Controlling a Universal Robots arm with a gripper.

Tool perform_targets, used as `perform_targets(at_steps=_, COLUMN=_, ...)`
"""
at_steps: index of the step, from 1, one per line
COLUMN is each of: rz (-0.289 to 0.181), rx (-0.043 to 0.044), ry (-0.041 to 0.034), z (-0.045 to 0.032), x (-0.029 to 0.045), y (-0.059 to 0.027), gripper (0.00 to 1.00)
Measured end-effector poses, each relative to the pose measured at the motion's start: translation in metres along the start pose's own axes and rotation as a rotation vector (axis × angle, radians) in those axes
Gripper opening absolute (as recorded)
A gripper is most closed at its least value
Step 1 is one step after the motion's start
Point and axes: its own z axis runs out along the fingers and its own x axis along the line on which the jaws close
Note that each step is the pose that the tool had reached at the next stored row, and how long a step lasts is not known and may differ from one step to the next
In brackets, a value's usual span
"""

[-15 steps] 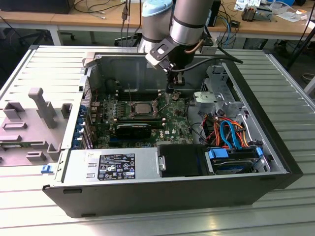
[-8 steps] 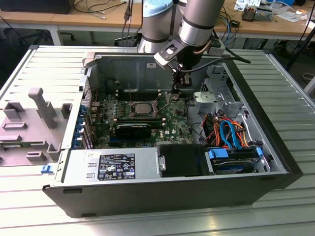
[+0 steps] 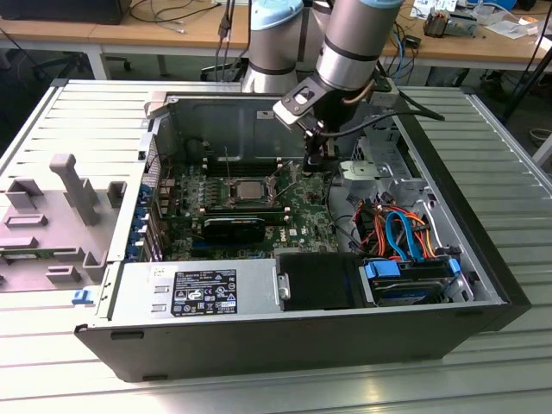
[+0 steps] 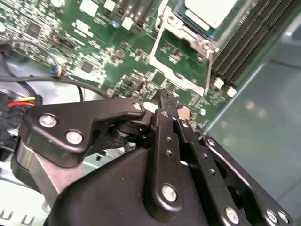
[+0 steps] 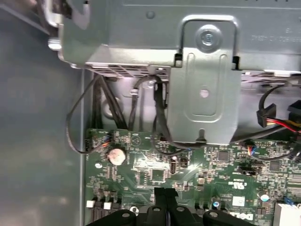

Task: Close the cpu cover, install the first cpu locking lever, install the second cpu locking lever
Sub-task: 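Install the first cpu locking lever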

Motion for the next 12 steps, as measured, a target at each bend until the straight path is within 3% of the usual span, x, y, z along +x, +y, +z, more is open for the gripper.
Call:
perform_targets(at_steps=5, rz=0.000, rx=0.0008, ry=0.0015, z=0.0073, x=-0.0007, y=0.0001, gripper=0.11)
perform_targets(at_steps=12, rz=-0.002, rx=0.0000, ry=0.0140, z=0.0094, x=0.0019, y=-0.0067, gripper=0.11)
